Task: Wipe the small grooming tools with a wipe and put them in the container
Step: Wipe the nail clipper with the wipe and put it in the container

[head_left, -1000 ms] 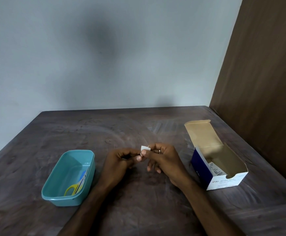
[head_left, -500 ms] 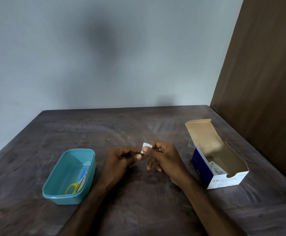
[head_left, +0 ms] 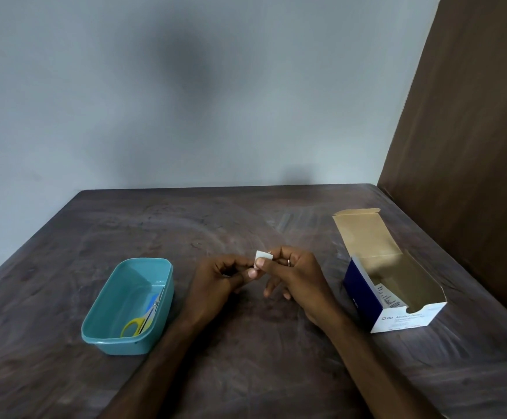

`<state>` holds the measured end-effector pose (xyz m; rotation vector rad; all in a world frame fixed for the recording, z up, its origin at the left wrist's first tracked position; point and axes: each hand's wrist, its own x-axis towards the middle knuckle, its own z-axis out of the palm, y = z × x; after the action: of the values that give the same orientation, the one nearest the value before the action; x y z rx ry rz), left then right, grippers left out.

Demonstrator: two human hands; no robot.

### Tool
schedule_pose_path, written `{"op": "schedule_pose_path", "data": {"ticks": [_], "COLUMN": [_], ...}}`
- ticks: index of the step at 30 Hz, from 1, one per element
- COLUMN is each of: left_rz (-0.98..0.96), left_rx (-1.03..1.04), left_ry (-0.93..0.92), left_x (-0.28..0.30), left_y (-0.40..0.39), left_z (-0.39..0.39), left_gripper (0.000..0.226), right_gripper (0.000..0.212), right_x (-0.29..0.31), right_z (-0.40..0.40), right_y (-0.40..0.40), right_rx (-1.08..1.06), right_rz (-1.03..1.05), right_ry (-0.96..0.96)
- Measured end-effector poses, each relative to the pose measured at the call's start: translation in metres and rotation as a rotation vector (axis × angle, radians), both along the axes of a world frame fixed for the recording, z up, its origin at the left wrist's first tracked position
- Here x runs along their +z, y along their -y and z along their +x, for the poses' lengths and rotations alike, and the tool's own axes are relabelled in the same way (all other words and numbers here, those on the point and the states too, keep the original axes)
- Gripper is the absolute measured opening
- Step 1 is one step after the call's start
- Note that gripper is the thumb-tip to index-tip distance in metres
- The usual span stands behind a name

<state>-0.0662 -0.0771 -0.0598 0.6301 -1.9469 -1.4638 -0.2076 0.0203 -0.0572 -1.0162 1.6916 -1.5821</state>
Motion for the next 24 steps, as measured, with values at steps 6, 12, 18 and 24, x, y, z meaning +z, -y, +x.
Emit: {"op": "schedule_pose_path", "data": {"ticks": [6, 12, 18, 24], "left_rz": [0.028, -0.050, 0.126, 0.334], "left_rx": [0.028, 0.095, 0.181, 0.100], "left_ry": [-0.011, 0.026, -0.069, -0.122], "left_x": [-0.0004, -0.0028, -0.0007, 0.0011], "left_y": [-0.0011, 0.0007, 0.0001, -0.0013], "left_z": [-0.0029, -0.0030, -0.0022, -0.0011], "left_gripper": [0.021, 0.010, 0.007, 0.011], "right_gripper": [0.012, 0.018, 0.005, 0.019], "right_x": [0.0000, -0.0018, -0.0054, -0.0020], "right_z": [0.0003, -0.0023, -0.0073, -0.0020], "right_y": [0.0005, 0.0021, 0.0024, 0.0032], "right_rx": [0.026, 0.019, -0.049, -0.045], "right_rz": [-0.019, -0.060, -0.084, -0.152], "right_ry": [0.006, 0.008, -0.067, -0.099]}}
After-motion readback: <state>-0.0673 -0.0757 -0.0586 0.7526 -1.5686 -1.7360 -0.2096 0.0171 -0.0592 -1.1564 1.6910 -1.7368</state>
